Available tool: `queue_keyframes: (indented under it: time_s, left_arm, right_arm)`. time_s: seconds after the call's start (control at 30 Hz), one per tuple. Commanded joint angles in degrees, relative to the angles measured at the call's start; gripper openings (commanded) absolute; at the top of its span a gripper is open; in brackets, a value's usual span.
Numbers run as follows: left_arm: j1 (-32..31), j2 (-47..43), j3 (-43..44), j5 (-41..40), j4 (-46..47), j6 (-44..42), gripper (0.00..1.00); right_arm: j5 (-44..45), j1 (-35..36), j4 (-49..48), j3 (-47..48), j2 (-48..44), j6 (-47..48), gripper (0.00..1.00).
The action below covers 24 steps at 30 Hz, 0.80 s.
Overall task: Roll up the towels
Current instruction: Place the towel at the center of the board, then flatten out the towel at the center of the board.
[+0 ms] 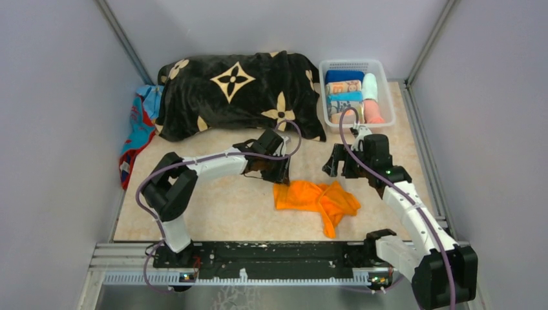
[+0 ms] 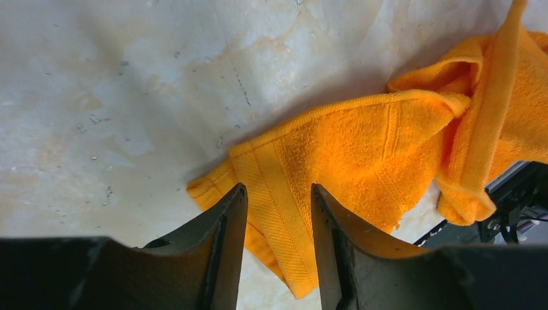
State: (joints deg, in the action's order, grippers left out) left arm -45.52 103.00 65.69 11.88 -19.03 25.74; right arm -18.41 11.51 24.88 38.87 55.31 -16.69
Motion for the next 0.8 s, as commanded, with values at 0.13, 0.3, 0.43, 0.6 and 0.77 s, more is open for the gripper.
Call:
queue_keyframes:
  time_s: [0.13, 0.3, 0.43, 0.6, 0.77]
  left_arm:
    - [-1.6, 5.9, 2.4, -0.4, -1.8, 0.5, 0.45]
    - [-1.6, 7.6, 3.2, -3.2, -3.8, 1.4, 0.44]
    - [-1.4, 6.4, 1.9, -9.3, -5.6, 1.4, 0.45]
    - [3.4, 2.5, -4.4, -14.0, -7.4, 1.6, 0.43]
    - [9.5, -3.8, -12.6, -16.1, -6.7, 1.1, 0.43]
  right_arm:
    - [-1.0, 0.7, -3.5, -0.6, 0.3, 0.3, 0.83]
    - [-1.7, 0.6, -3.9, -0.8, -0.1, 0.4, 0.83]
    - [-3.0, 0.7, -4.9, -1.2, 0.1, 0.4, 0.83]
    - [-5.2, 2.2, -5.4, -0.4, 3.2, 0.7, 0.84]
    - [2.3, 12.3, -3.4, 3.4, 8.1, 2.3, 0.84]
